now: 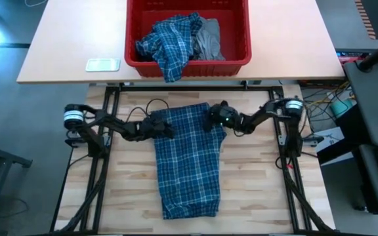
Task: Fold Laundry from Bin
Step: Fold the blue patterned pants
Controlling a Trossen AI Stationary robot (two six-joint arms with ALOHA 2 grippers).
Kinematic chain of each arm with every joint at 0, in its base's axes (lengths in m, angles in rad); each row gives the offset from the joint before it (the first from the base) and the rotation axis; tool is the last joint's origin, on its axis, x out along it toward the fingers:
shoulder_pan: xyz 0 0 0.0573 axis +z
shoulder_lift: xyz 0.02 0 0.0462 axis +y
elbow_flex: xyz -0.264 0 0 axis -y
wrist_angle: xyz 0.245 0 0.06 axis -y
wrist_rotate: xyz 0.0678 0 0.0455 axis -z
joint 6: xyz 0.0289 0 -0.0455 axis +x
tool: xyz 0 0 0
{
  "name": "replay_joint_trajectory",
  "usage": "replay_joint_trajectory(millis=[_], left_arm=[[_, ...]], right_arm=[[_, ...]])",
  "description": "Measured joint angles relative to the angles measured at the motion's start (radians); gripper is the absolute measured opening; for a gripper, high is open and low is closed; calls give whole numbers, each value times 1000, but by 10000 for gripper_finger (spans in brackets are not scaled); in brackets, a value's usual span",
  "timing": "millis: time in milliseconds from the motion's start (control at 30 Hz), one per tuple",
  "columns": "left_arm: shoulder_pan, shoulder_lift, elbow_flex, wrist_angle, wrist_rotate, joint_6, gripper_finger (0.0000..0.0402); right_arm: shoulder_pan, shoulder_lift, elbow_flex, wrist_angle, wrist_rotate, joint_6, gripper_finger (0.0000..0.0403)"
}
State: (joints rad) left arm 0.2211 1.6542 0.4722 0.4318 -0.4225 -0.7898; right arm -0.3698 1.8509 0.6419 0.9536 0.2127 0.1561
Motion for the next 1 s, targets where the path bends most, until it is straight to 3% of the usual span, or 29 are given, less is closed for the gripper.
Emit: replay_joint_trajectory(millis=[67, 200, 500, 667, 833, 933, 1000], left_arm=[[-2, -70, 13, -12, -12, 66, 134], [16, -130, 12, 14, -159, 121, 134], [78, 75, -30, 72, -184, 97, 134], [77, 130, -28, 85, -204, 83, 134], [75, -36, -33, 17, -60, 190, 134], [80, -129, -24, 63, -146, 219, 134], [89, -122, -31, 47, -209, 232, 134]], right_arm=[[14, -57, 3, 15, -2, -18, 9], [24, -51, 16, 9, 25, -54, 9], [24, 230, 148, 33, 34, 33, 9], [23, 218, 131, -3, 51, 63, 9], [34, 64, 98, -35, 77, -28, 9], [29, 29, 111, 37, 145, -59, 9], [14, 64, 122, 26, 166, -51, 9]])
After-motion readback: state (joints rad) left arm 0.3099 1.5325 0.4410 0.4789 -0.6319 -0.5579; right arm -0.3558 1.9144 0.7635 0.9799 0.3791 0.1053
